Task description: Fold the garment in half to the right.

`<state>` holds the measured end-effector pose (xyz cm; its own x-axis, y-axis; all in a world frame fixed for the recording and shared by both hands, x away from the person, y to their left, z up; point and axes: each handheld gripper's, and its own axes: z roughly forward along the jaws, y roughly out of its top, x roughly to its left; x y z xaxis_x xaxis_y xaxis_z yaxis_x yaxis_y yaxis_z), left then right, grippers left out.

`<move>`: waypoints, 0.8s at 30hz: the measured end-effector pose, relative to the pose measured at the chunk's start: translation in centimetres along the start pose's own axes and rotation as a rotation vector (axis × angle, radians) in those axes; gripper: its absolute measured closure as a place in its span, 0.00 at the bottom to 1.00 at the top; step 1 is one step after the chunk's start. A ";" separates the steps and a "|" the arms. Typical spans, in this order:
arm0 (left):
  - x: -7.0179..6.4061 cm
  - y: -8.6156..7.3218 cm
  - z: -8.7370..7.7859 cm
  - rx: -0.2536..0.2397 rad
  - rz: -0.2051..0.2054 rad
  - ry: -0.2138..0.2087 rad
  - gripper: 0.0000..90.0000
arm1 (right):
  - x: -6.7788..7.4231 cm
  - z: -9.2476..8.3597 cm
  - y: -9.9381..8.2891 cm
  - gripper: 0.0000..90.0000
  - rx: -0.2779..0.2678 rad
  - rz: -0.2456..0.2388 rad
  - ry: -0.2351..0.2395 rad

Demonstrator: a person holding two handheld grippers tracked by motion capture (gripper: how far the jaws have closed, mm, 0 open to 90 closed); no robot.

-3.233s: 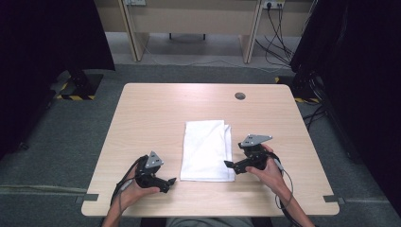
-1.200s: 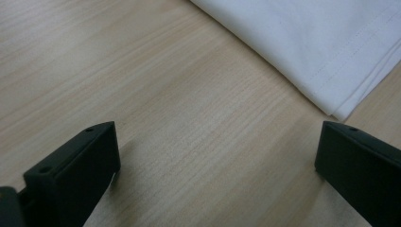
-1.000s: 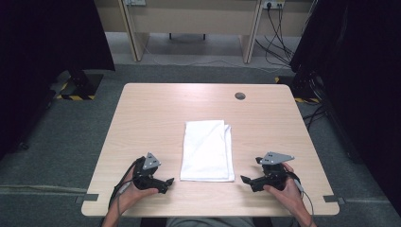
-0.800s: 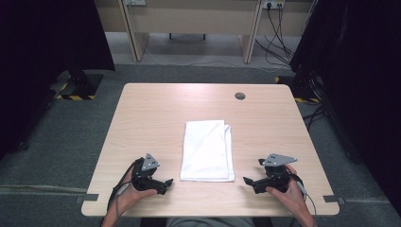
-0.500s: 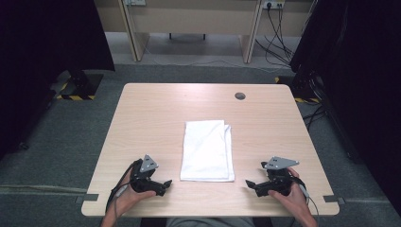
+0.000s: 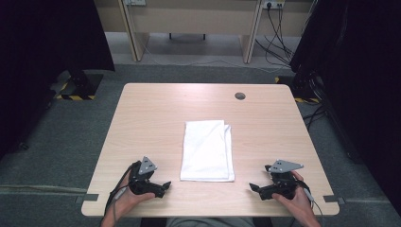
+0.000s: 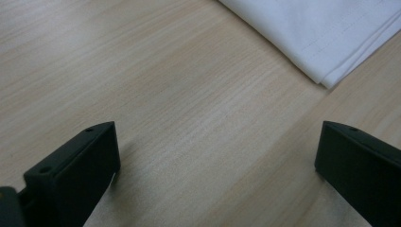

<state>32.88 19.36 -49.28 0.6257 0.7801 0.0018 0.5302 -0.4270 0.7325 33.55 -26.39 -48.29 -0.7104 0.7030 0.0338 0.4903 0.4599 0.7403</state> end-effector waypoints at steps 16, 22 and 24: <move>-0.2 -0.3 -0.3 0.001 -0.006 0.005 0.00 | 0.0 -0.9 -1.1 0.05 0.044 0.009 -0.037; -0.2 -0.3 -0.3 0.000 -0.007 0.005 0.00 | 0.1 -0.9 -1.2 0.03 0.067 0.002 -0.074; -0.2 -0.3 -0.4 0.002 -0.006 0.004 0.00 | 0.1 -0.9 -1.3 0.03 0.063 0.001 -0.073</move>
<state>32.40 19.54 -49.28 0.6199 0.7847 0.0000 0.5352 -0.4229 0.7312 32.41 -27.41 -48.63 -0.6719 0.7405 -0.0162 0.5239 0.4906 0.6963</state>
